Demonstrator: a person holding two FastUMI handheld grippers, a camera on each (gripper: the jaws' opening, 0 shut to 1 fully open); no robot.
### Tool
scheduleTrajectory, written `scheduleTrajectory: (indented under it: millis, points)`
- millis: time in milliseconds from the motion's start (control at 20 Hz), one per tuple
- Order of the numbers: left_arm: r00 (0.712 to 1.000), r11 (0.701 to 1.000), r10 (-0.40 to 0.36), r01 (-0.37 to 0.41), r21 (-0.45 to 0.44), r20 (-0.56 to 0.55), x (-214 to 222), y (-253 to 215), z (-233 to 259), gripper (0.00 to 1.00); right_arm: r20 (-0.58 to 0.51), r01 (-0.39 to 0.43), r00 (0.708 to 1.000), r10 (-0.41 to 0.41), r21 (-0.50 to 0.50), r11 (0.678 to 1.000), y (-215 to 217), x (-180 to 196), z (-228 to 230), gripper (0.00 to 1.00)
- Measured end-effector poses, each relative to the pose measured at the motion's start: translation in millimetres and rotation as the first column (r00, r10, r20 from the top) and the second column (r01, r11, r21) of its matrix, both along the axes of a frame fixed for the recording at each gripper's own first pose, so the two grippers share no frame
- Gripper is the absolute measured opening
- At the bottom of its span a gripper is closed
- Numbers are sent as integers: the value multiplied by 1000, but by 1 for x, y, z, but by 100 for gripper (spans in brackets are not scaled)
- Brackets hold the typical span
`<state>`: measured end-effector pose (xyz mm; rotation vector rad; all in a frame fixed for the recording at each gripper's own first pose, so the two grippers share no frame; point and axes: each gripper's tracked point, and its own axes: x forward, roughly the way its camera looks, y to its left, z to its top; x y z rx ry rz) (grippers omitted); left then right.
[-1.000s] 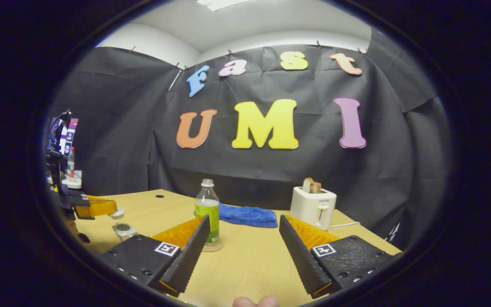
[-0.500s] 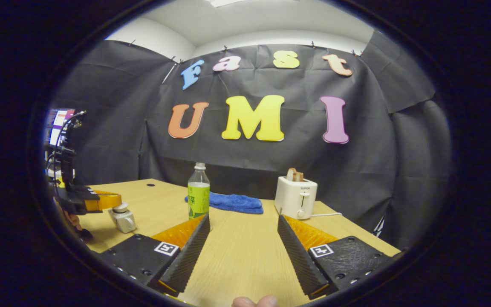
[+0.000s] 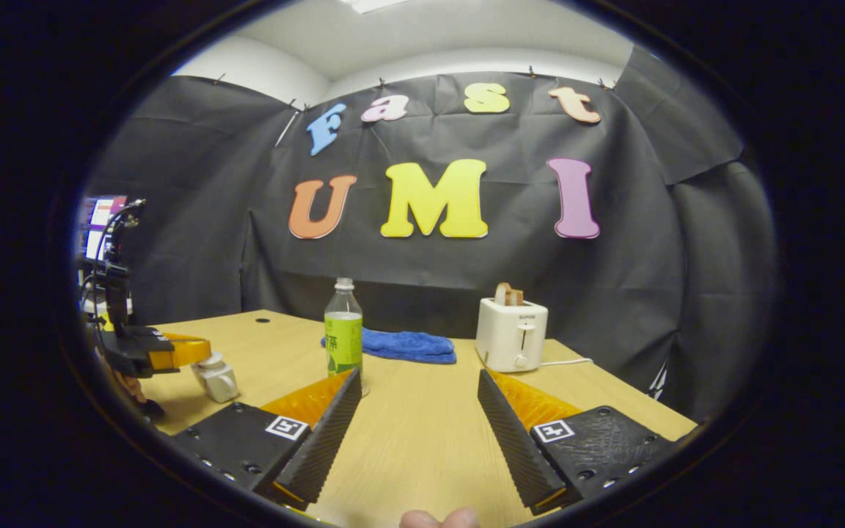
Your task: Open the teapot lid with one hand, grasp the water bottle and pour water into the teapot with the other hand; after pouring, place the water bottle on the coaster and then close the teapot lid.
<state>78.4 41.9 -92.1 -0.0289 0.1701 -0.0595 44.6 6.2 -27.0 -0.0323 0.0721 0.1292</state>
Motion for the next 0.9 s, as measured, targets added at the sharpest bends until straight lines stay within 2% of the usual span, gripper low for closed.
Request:
scheduleTrajectory:
  millis: [250,350,500,650,800,900]
  points:
    - [1000,1000,16,-16,1,-17,3,0,-5,6,-4,4,1000,-4,19,1000,-2,-2,-2,95]
    - [1000,1000,23,-23,0,11,1,0,4,16,-8,10,1000,-10,37,999,-2,-3,-1,95]
    - [997,999,50,-50,-5,50,-9,0,30,100,9,45,999,-45,54,998,-4,-3,5,98]
    - [990,998,59,-56,-27,132,-28,-9,72,96,40,50,998,-52,54,997,4,-11,21,96]
    - [978,997,73,-69,-24,195,-52,-19,104,96,55,106,993,-108,50,993,-4,-17,35,95]
    - [976,998,60,-53,-38,207,-69,-32,113,96,58,84,994,-89,84,993,2,-29,40,96]
